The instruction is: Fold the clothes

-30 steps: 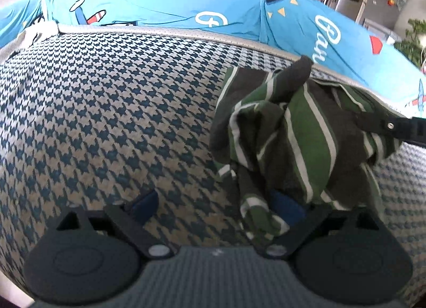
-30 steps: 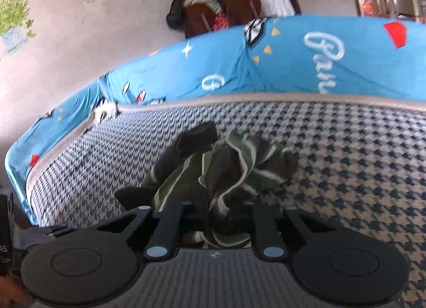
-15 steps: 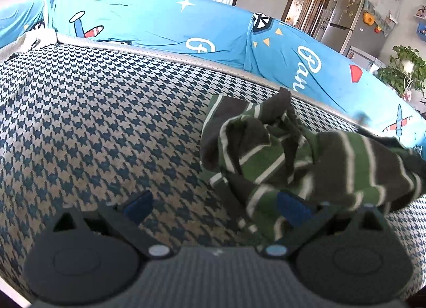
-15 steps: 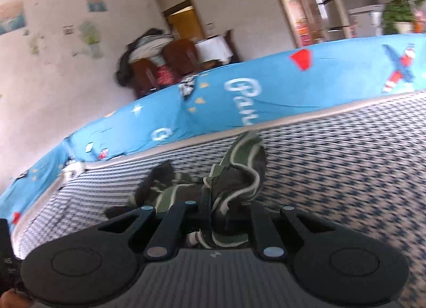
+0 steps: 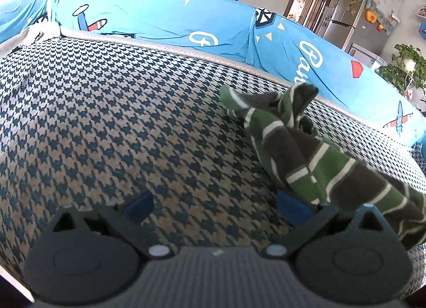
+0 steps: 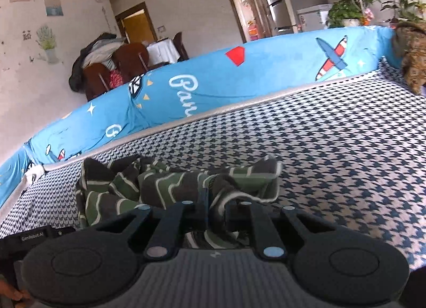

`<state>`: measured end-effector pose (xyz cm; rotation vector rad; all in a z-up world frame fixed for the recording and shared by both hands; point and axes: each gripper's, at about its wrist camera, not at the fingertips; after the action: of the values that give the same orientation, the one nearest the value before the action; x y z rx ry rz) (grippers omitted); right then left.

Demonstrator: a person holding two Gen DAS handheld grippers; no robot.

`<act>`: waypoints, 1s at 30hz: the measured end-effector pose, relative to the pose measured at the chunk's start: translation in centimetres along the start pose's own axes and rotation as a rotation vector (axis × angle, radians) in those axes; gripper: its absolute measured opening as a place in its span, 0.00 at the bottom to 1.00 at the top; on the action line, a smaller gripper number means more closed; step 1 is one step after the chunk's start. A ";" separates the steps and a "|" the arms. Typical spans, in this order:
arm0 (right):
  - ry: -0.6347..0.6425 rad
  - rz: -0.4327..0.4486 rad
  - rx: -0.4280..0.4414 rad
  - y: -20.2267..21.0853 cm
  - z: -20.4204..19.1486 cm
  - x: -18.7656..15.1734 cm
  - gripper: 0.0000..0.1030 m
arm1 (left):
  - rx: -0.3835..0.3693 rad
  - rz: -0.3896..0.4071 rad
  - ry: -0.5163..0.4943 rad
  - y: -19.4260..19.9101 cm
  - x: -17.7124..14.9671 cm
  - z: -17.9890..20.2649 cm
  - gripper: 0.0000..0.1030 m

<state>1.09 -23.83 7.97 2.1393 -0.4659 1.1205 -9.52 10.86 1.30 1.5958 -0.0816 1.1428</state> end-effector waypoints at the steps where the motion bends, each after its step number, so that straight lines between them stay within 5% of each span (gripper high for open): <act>1: -0.002 0.009 0.002 0.4 0.0 0.0 0.13 | -0.003 0.000 0.006 0.0 0.1 -0.1 1.00; 21: 0.012 -0.050 0.122 -3.0 -0.6 1.5 0.17 | -0.092 0.002 0.108 -2.0 6.1 0.2 1.00; 30: 0.087 -0.142 0.205 -7.5 -1.9 3.2 0.17 | -0.128 0.028 -0.047 -4.1 9.6 2.9 1.00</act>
<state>6.09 -17.20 8.40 2.2477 -0.1621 1.2179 -0.26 14.88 5.30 1.5120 -0.2044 1.1000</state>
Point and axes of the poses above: each gripper's, at about its wrist camera, not at the fingertips, and y roughly against the way its jaws point, z to its right, x to its top, and after that the axes turned 15 degrees about x, right-handed
